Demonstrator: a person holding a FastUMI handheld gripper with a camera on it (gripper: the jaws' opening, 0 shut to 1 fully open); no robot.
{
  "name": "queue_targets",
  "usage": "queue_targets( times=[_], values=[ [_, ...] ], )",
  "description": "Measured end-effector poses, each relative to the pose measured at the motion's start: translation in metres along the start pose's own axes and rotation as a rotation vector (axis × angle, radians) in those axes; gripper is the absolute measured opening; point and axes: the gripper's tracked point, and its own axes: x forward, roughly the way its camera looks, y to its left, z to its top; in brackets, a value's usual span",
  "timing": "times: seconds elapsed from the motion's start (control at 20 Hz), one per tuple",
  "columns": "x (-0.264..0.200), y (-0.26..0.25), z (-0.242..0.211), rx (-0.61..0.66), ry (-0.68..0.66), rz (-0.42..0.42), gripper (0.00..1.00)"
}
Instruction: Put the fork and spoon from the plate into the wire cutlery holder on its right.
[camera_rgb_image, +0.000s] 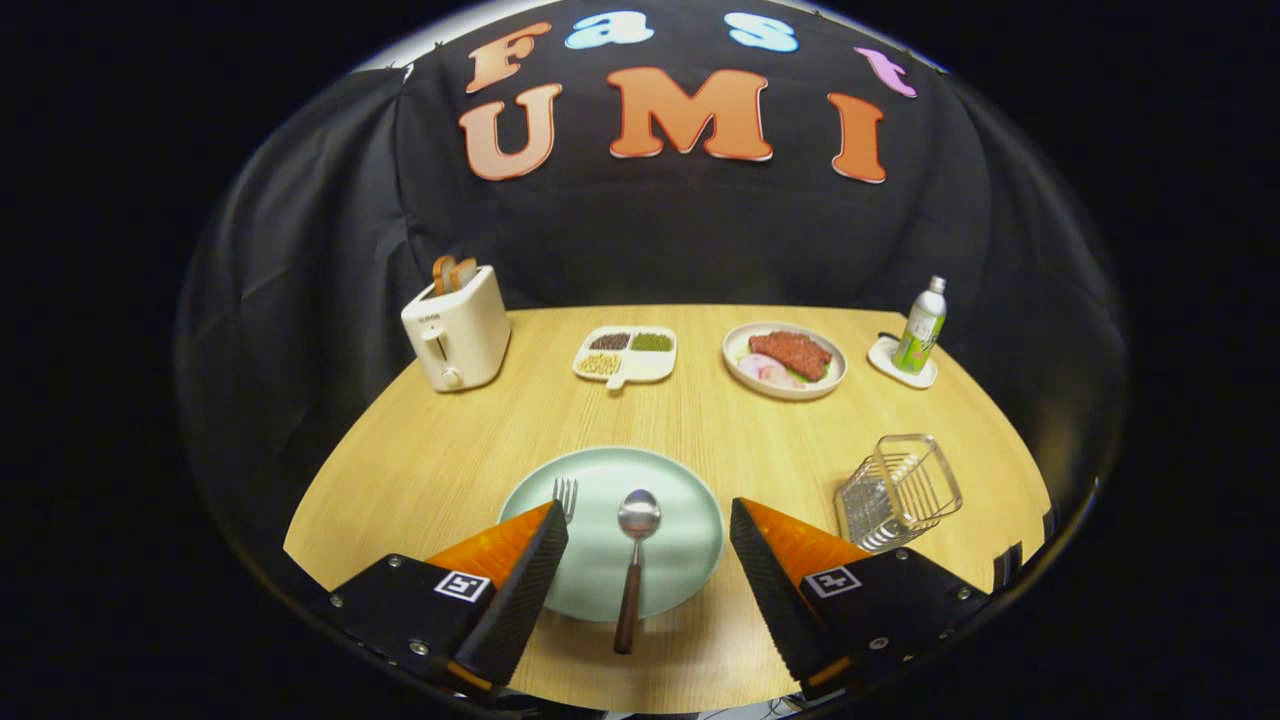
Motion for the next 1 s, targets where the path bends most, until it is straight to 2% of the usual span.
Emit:
queue_targets(
  times=[0.25,0.45,0.8,0.95,1.0],
  values=[
    [0.02,0.004,-0.028,-0.062,0.076,-0.009,0.98],
    [0.032,0.009,-0.05,-0.087,0.129,-0.002,0.91],
    [0.045,0.007,-0.075,-0.107,0.178,-0.022,0.57],
    [0.049,0.007,-0.085,-0.112,0.197,-0.022,0.47],
    [0.051,0.009,-0.087,-0.11,0.204,-0.019,0.4]
  ],
)
